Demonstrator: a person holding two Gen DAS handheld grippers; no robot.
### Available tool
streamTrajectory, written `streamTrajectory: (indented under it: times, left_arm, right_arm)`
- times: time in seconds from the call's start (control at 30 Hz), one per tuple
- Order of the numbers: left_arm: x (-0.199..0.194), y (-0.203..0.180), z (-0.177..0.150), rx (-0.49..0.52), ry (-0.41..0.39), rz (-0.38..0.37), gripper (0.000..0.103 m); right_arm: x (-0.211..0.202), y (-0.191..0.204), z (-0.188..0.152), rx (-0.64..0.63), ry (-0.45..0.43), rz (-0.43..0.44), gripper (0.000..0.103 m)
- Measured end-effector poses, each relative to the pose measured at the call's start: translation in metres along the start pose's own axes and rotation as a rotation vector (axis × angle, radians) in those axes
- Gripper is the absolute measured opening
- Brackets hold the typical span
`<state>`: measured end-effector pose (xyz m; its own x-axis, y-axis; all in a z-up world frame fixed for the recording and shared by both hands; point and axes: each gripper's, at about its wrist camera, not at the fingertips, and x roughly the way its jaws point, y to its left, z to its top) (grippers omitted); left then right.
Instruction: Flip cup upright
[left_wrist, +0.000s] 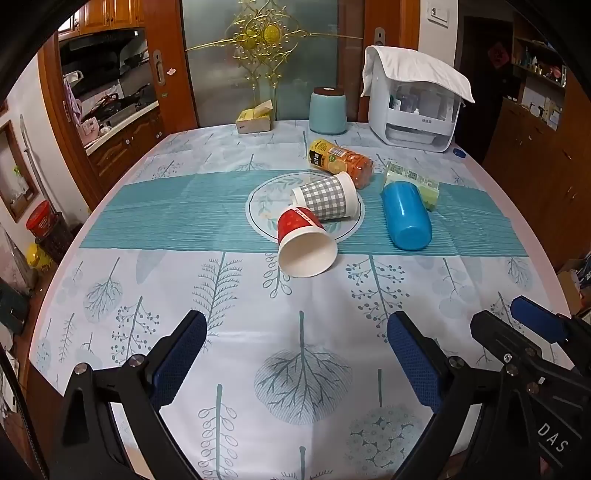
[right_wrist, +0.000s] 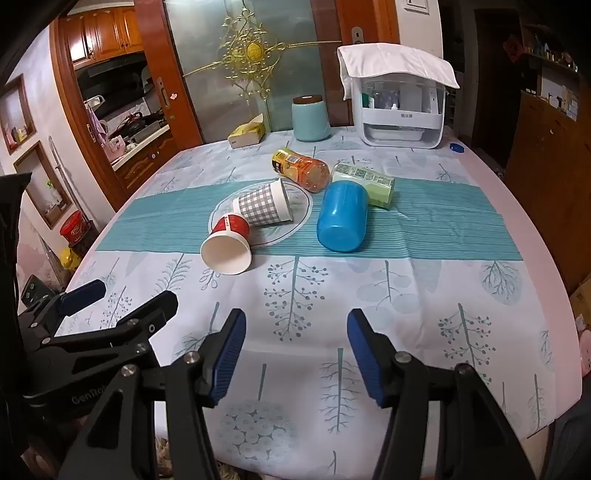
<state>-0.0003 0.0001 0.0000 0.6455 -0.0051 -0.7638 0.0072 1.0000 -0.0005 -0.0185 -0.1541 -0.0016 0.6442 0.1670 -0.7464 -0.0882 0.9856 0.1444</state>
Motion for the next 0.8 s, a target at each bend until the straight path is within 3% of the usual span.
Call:
streamTrajectory:
  times: [0.33,0.8]
  left_arm:
    - [0.009,0.006,-0.003,-0.007,0.053,-0.015,0.097]
    - [0.017,0.001,-0.004,-0.007,0.069,-0.019,0.097]
  right_arm:
    - [-0.002,-0.001,0.0,0.001,-0.003,0.004,0.057]
    - [0.006,0.001,-0.002,-0.003,0.021,0.007,0.057]
